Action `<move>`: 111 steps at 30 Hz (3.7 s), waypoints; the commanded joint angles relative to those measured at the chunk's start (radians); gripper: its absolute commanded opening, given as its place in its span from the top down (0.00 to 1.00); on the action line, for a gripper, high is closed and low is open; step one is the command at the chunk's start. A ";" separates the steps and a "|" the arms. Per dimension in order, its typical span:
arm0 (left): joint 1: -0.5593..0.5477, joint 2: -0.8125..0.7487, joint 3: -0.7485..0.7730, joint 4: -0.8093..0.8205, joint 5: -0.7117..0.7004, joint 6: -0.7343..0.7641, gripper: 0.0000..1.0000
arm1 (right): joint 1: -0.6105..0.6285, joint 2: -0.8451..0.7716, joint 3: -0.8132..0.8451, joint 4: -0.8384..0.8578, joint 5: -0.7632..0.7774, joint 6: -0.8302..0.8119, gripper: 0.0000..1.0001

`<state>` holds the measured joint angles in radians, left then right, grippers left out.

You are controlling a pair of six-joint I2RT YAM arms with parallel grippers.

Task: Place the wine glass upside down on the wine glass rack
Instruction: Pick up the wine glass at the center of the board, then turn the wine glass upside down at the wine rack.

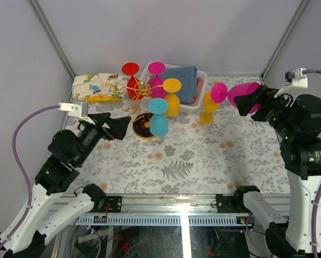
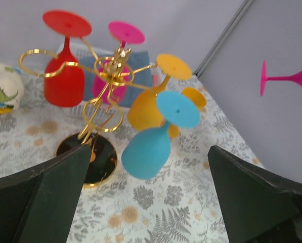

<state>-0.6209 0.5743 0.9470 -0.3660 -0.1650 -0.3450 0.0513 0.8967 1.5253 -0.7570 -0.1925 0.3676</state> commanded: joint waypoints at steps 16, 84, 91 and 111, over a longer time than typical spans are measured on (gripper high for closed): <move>0.006 0.231 0.210 0.144 0.086 -0.002 0.00 | 0.013 0.026 0.000 0.421 -0.363 0.369 0.34; 0.007 0.288 0.175 0.197 0.030 0.075 1.00 | 0.881 0.171 -0.150 0.702 0.276 0.176 0.01; 0.007 0.272 0.166 0.163 0.021 0.121 1.00 | 0.881 0.098 -0.205 0.668 0.301 0.113 0.01; 0.006 0.079 0.047 0.006 0.440 0.522 1.00 | 0.881 -0.072 -0.323 0.428 0.259 -0.463 0.00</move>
<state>-0.6201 0.6601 1.0077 -0.3164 0.0803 0.0490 0.9230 0.8322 1.2308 -0.3168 0.1257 0.0750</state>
